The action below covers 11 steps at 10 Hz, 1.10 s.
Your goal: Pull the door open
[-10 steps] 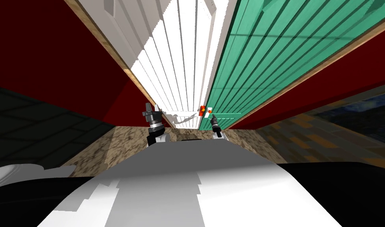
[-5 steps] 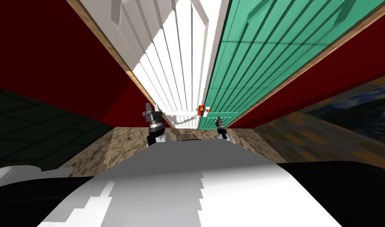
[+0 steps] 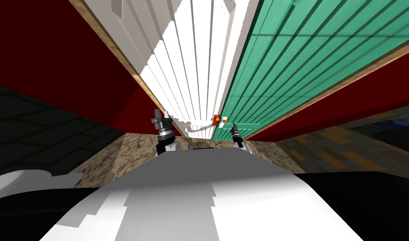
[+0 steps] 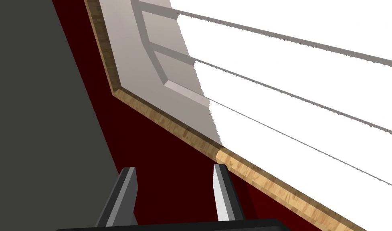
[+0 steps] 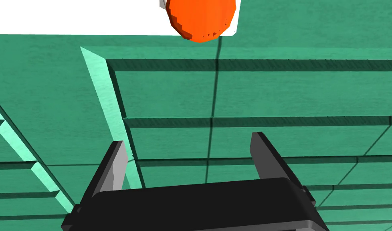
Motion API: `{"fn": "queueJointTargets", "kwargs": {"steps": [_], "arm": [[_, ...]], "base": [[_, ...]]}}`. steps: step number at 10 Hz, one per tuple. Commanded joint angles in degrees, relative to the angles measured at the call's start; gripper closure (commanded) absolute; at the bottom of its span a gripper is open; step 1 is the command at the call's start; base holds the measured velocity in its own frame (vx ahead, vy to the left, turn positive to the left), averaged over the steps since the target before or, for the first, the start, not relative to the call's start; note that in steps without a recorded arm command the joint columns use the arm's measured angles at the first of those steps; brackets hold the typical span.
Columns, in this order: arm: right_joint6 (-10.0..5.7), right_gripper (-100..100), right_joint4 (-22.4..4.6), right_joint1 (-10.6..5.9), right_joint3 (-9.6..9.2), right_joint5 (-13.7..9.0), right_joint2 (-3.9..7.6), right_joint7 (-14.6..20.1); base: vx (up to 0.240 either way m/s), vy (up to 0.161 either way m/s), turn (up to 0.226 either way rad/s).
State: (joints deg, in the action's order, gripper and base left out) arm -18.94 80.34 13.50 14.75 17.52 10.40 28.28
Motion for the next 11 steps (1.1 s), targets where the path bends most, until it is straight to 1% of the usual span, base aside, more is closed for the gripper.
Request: {"fn": "queueJointTargets", "kwargs": {"steps": [1, 2, 3, 4, 9, 10, 11], "arm": [[-0.29, -100, 0.19, -1.20, -0.90, -0.07, -0.18, 0.16], [-0.47, -100, 0.35, -1.80, -1.49, -0.03, -0.41, 0.18], [0.01, -100, 1.04, -0.92, -1.25, -0.08, -0.15, 0.36], [0.01, 100, 1.04, -0.92, -1.25, -0.08, -0.15, 0.36], [0.01, 100, 1.04, -0.92, -1.25, -0.08, -0.15, 0.36], [0.00, 100, 0.71, -0.02, -0.71, -0.17, 0.38, 0.60], [-0.04, 100, 0.63, 0.25, -0.54, -0.21, 0.59, 0.71]], "base": [[0.233, 0.049, 0.202], [0.212, 0.108, 0.169], [0.088, 0.051, 0.022], [-0.007, -0.009, -0.021], [-0.018, -0.008, 0.004], [-0.102, -0.036, -0.027], [-0.143, -0.049, -0.041]]}}
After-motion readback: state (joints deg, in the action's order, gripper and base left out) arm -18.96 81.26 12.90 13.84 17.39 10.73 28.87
